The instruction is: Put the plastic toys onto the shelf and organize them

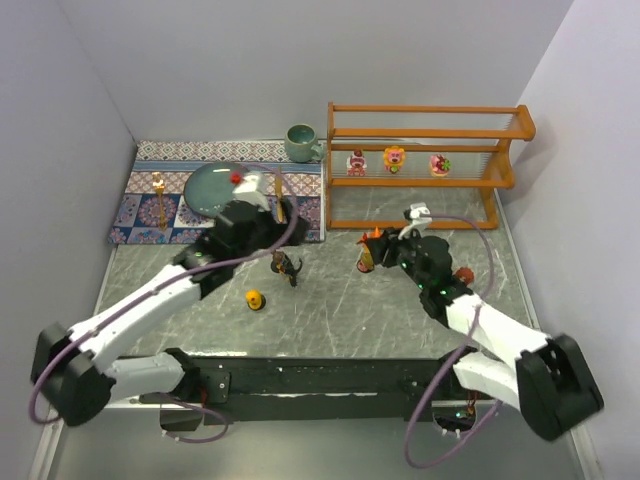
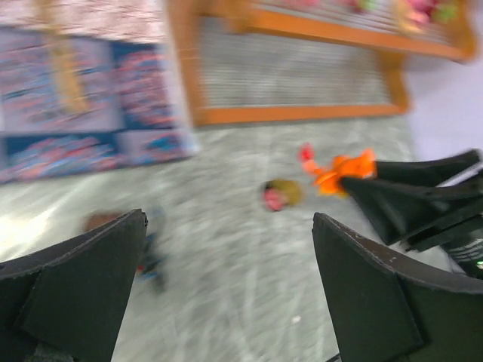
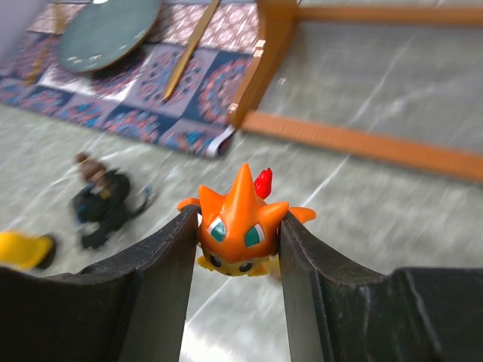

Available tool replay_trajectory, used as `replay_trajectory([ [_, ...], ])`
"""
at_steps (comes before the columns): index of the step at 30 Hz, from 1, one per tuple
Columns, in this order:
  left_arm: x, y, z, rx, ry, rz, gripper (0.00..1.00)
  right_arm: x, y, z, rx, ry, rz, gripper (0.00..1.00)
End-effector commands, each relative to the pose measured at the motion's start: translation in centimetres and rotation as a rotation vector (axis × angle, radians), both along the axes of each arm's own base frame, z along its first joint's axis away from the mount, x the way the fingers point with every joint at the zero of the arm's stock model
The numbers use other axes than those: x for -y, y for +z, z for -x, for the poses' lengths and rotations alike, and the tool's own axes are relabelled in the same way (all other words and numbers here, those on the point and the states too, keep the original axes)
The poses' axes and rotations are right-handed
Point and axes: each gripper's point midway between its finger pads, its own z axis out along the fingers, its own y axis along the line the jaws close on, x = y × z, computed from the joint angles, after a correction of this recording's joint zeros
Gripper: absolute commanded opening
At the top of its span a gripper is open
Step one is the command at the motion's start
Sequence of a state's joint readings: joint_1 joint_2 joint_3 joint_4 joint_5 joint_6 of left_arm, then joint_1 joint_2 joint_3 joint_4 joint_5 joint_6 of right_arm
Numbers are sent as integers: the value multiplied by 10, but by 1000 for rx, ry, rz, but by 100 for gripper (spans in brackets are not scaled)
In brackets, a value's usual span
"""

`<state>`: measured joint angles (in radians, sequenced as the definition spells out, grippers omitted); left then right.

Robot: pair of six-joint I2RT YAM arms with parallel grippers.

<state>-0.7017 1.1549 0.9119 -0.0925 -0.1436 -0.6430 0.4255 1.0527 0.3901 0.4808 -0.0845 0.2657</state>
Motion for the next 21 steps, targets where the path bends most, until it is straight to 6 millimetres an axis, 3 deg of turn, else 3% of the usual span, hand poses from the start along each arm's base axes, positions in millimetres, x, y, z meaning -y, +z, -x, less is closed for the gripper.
replay_trajectory([
  [1,-57,14,19,-63,80,-58,97,-6,55,-43,262,-86,40,0],
  [3,-85,16,16,-50,137,-114,97,-7,65,-55,319,-118,51,0],
  [4,-96,22,17,-27,156,-124,97,-11,54,-61,305,-118,71,0],
  [6,-120,20,8,17,228,-177,97,-12,61,-72,353,-150,74,0],
  [8,-135,19,4,70,280,-171,97,-17,54,-82,364,-152,101,0],
  [16,-160,10,-3,75,347,-157,97,-31,24,-121,317,-171,194,0],
  [21,-161,4,-1,67,346,-175,97,-40,28,-128,316,-151,196,0],
])
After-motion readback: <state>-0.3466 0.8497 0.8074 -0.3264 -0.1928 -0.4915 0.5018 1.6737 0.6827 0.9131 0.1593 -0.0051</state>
